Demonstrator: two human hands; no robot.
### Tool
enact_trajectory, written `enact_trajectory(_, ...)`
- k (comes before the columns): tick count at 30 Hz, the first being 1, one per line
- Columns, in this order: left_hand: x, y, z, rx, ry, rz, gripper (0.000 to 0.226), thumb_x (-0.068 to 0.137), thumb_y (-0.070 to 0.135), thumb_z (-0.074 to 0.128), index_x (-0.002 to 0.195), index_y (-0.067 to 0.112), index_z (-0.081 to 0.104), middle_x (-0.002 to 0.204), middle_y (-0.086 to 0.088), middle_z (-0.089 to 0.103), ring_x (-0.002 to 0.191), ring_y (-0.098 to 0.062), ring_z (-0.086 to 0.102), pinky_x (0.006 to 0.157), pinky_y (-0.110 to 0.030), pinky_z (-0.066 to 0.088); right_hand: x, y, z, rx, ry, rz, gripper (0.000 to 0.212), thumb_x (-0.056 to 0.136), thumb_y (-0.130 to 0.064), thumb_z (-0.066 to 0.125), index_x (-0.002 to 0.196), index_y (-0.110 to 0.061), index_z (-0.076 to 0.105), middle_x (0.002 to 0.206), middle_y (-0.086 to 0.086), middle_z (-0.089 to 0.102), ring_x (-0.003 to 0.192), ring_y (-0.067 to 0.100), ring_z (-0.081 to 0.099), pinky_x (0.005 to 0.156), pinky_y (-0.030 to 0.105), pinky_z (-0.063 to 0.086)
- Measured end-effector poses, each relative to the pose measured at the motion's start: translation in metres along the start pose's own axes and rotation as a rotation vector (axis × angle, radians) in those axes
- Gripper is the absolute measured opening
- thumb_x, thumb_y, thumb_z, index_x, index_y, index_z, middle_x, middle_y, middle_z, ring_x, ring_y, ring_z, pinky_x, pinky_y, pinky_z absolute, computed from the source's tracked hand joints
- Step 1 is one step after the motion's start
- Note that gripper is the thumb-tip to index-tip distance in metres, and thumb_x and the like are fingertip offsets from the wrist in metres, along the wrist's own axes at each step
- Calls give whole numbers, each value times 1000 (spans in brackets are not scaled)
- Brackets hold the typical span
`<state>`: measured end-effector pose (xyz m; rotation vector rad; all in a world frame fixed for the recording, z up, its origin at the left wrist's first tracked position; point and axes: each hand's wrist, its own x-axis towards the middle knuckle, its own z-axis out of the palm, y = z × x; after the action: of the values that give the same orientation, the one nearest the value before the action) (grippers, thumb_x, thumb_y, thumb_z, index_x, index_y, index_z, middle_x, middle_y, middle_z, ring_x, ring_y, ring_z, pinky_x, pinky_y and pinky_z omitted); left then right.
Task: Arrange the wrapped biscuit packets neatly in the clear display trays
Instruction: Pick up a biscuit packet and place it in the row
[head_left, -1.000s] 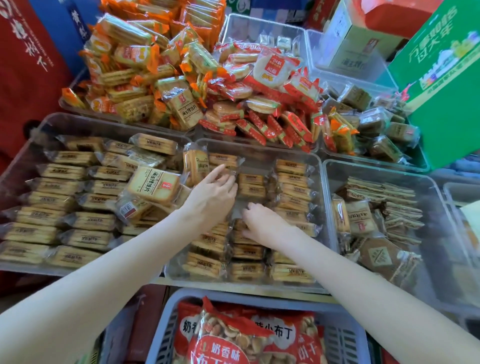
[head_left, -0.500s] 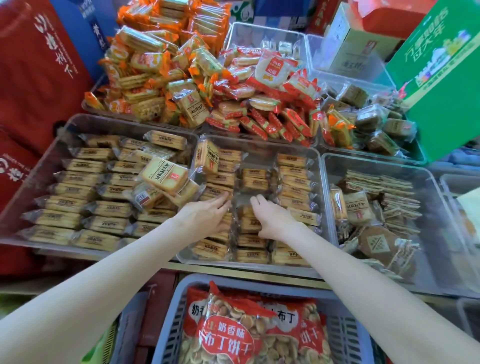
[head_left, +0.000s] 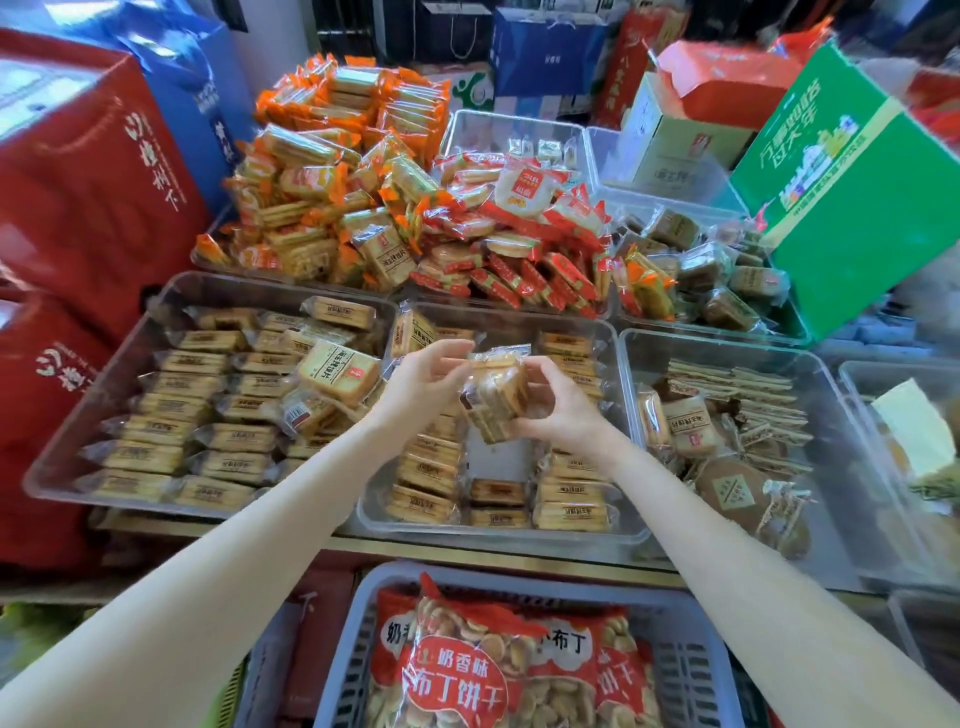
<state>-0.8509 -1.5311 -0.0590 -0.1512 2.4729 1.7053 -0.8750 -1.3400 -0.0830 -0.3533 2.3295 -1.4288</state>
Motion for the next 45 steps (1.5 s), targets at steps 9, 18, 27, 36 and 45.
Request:
enact_trajectory(9,-15,72,-15,-212,94,81,10,86,9,65,95,10,70,75,-4,68,55,-4,64,55,-19,55,-36,-47,-34,270,49,-92,76,63,-36,71,134,-32,45,132,10,48,115,26,57,91,38,53)
enact_trajectory(18,-31,94,-38,-746,152,-70,14,94,-1,50,85,0,61,88,-17,65,66,-14,70,59,-15,55,-62,-74,-52,313,163,-204,59,76,-18,66,130,-29,46,119,3,55,97,6,65,76,22,53)
enact_trajectory(27,-57,126,-39,77,87,377,11,82,14,71,92,13,73,82,5,69,70,-6,63,71,-12,51,-80,-107,-56,183,168,-239,62,84,-14,66,140,-23,40,127,2,48,106,10,61,88,26,53)
enact_trajectory(36,-81,122,-40,453,228,702,10,95,10,51,95,3,58,77,-6,69,65,-17,69,64,-39,58,-102,-119,-59,113,100,-194,58,82,-21,68,134,-28,44,118,1,56,105,12,62,91,29,51)
enact_trajectory(45,-78,126,-52,200,-44,433,37,84,15,67,119,19,54,115,-1,63,99,-15,62,79,-19,51,-107,-132,-64,-58,126,-252,59,79,-18,74,130,-26,44,112,0,55,98,20,64,83,24,53)
